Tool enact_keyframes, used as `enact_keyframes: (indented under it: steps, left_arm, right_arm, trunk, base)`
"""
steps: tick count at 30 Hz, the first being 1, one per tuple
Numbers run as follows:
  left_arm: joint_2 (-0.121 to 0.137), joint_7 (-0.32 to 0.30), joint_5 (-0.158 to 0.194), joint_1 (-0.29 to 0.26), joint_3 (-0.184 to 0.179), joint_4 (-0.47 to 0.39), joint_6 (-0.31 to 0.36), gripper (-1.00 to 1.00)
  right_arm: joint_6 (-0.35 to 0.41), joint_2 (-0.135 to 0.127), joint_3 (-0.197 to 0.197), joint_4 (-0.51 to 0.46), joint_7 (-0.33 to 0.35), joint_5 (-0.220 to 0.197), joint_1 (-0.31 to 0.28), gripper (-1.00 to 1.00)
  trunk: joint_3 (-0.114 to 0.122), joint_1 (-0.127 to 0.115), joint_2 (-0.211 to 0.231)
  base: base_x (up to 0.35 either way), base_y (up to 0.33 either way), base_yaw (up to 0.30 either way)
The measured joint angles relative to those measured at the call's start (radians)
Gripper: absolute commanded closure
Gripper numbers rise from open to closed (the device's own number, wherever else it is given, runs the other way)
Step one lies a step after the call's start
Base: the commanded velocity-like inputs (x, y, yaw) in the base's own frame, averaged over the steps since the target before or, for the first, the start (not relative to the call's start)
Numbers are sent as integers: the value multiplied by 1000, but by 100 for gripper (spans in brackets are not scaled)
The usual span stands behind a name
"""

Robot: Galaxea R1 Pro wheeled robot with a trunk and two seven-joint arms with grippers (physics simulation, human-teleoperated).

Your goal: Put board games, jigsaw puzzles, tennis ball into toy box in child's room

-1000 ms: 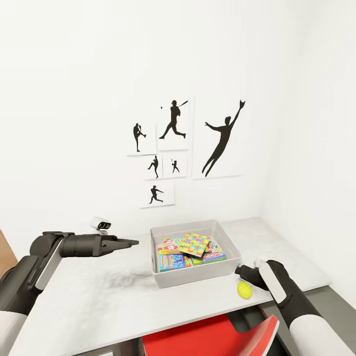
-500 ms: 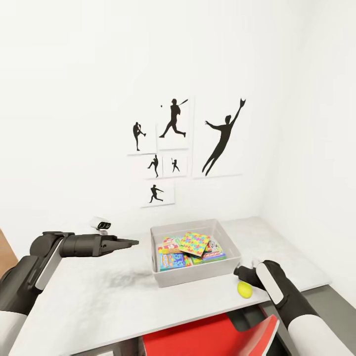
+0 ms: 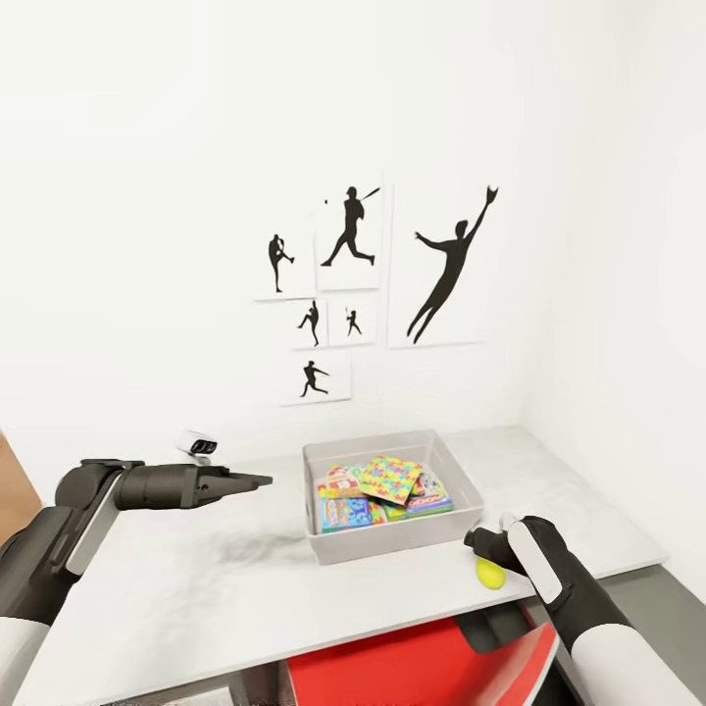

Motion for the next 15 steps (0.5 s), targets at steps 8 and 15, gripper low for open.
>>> enact_keyframes:
  steps: [8, 15]
  left_arm:
    - [2, 0, 0, 0, 3, 0, 0, -100]
    - [3, 0, 1, 1, 3, 0, 0, -100]
  right_arm:
    - [0, 0, 0, 0, 0, 0, 0, -100]
    - [0, 1, 0, 0, -3, 0, -2, -100]
  trunk:
    - [-11, 0, 1]
    - [-22, 0, 1]
  base:
    - [0, 0, 70]
    - [0, 0, 71]
